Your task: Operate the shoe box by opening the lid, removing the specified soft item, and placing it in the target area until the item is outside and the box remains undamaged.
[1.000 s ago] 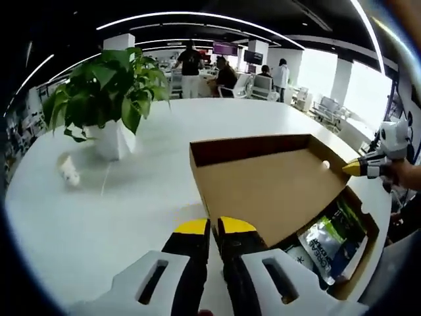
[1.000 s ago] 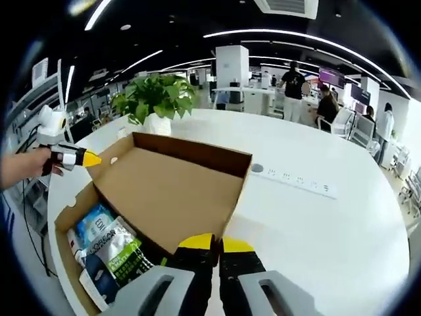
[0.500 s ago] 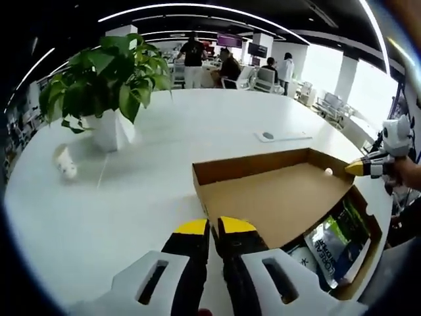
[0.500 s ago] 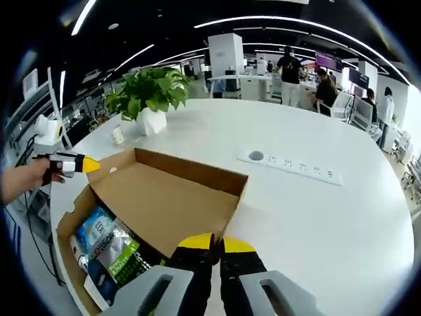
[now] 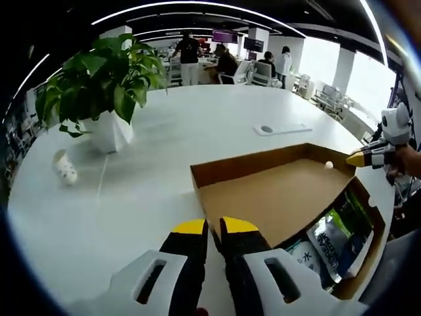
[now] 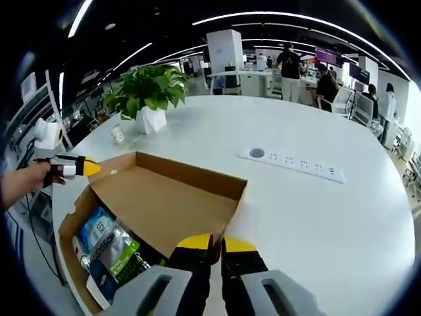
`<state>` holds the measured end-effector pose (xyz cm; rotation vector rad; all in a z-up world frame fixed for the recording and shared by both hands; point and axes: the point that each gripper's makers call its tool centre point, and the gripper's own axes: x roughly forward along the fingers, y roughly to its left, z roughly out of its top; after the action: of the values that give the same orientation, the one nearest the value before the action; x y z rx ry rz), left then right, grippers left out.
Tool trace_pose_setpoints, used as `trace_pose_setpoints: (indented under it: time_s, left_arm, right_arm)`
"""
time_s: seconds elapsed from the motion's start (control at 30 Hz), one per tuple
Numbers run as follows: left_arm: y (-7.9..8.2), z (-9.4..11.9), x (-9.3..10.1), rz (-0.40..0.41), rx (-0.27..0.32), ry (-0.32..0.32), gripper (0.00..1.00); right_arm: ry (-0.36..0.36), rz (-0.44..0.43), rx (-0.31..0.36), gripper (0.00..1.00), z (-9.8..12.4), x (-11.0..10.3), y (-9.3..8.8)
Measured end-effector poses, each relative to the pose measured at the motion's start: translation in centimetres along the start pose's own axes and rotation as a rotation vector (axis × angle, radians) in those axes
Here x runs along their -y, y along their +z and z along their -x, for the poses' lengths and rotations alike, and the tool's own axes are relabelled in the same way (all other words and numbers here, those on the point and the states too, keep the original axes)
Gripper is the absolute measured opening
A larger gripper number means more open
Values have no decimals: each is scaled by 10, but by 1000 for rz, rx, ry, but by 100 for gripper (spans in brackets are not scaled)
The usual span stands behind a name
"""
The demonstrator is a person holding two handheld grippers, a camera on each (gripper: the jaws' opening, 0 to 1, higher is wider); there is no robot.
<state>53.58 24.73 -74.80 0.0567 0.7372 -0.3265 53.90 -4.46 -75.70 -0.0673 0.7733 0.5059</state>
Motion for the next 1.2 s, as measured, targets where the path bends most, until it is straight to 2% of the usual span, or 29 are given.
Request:
trace_pose_setpoints:
  time_s: [0.33, 0.77, 1.0, 1.2]
  left_arm:
    - [0, 27, 4, -59, 26, 31, 14]
    - [-11, 54, 46, -107, 33, -17, 18]
    - [-35, 51, 80, -111, -13, -89, 17]
    - [-55, 45, 107, -81, -63, -158, 17]
  right_arm:
    - [14, 43, 27, 7, 17, -3, -3]
    - [59, 81, 62, 20, 43, -23, -11]
    - [83, 102, 64, 25, 54, -34, -24]
    - [105, 108, 64, 31, 62, -46, -36]
